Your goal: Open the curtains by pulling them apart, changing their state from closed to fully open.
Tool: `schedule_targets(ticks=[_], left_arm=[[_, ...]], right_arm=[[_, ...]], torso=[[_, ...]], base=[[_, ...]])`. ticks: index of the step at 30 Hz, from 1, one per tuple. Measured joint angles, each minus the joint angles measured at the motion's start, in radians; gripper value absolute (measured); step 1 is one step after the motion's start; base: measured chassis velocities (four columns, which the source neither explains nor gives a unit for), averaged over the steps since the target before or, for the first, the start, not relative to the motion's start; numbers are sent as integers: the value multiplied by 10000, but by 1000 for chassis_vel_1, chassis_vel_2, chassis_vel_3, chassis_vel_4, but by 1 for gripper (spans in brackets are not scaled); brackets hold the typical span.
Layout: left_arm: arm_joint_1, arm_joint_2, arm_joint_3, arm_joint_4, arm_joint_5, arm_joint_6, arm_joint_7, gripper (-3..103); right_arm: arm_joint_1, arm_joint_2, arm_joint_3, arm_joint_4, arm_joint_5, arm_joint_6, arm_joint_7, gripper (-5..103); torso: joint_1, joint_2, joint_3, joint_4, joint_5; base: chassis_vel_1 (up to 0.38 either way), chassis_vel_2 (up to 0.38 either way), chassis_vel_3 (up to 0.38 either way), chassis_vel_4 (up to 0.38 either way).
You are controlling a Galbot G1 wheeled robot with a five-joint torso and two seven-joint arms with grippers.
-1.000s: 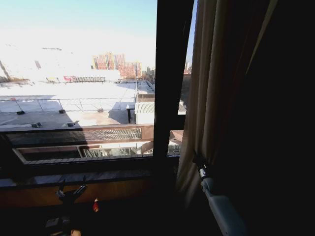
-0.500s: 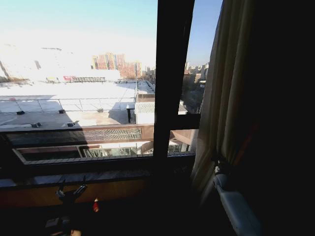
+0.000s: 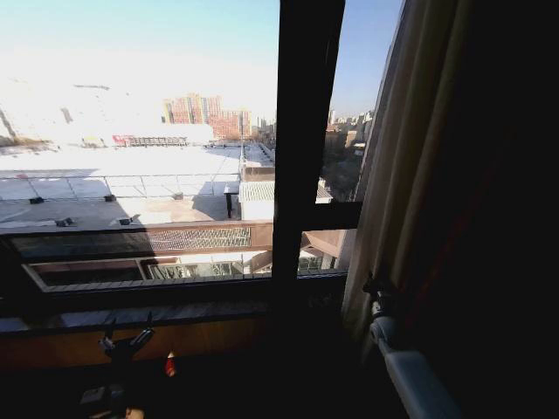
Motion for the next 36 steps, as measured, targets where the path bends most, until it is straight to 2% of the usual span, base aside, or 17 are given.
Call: schedule_targets(ticks=[2, 4, 5, 6, 8, 9, 11, 13, 14, 17, 20, 24, 36], left_arm=[[0, 0, 0, 0, 0, 0, 0, 100], [0, 0, 0, 0, 0, 0, 0, 100], [1, 0, 0, 0, 0, 0, 0, 100], [0, 0, 0, 0, 0, 0, 0, 100], [0, 0, 0, 0, 0, 0, 0, 100], [0, 0, 0, 0, 0, 0, 0, 100], [0, -1, 0, 0, 0, 0, 0, 100], [0, 0, 0, 0, 0, 0, 0, 100], [1, 0, 0, 0, 0, 0, 0, 100], [0, 0, 0, 0, 0, 0, 0, 100], [0, 0, 0, 0, 0, 0, 0, 100], [0, 0, 0, 0, 0, 0, 0, 100], [0, 0, 0, 0, 0, 0, 0, 100]], right_arm=[[-282, 0, -13, 61, 72, 532, -589, 31], [-406, -2, -12, 132, 105, 630, -749, 31], [-553, -14, -13, 247, 140, 689, -899, 41], [-728, -31, -11, 395, 166, 744, -1055, 41], [-1040, -60, 4, 700, 185, 856, -1242, 52], [-1040, -60, 4, 700, 185, 856, -1242, 52], [-1339, -67, 26, 1070, 190, 962, -1289, 64], [-1450, -54, 34, 1239, 191, 1002, -1265, 64], [-1526, -44, 41, 1357, 191, 1042, -1218, 76], [-1678, -26, 49, 1536, 143, 1116, -1121, 80], [-1973, -26, 56, 1807, 93, 1103, -1099, 96], [-2135, -27, 79, 1973, 144, 1070, -1104, 100], [-2139, -27, 89, 1988, 170, 1047, -1100, 100]], torso=[[0, 0, 0, 0, 0], [0, 0, 0, 0, 0], [0, 0, 0, 0, 1], [0, 0, 0, 0, -1], [0, 0, 0, 0, 0], [0, 0, 0, 0, 0], [0, 0, 0, -1, -1], [0, 1, 0, 0, 0], [0, 0, -1, 0, -1], [0, 0, -1, 1, 0], [0, 0, 0, 0, 0], [0, 1, -1, 0, -1], [0, 1, -1, 1, -1]], base=[[0, 0, 0, 0], [0, 0, 0, 0], [0, 0, 0, 0], [0, 0, 0, 0], [0, 0, 0, 0], [0, 0, 0, 0], [0, 0, 0, 0], [0, 0, 0, 0], [0, 0, 0, 0], [0, 0, 0, 0], [0, 0, 0, 0], [0, 0, 0, 0], [0, 0, 0, 0]])
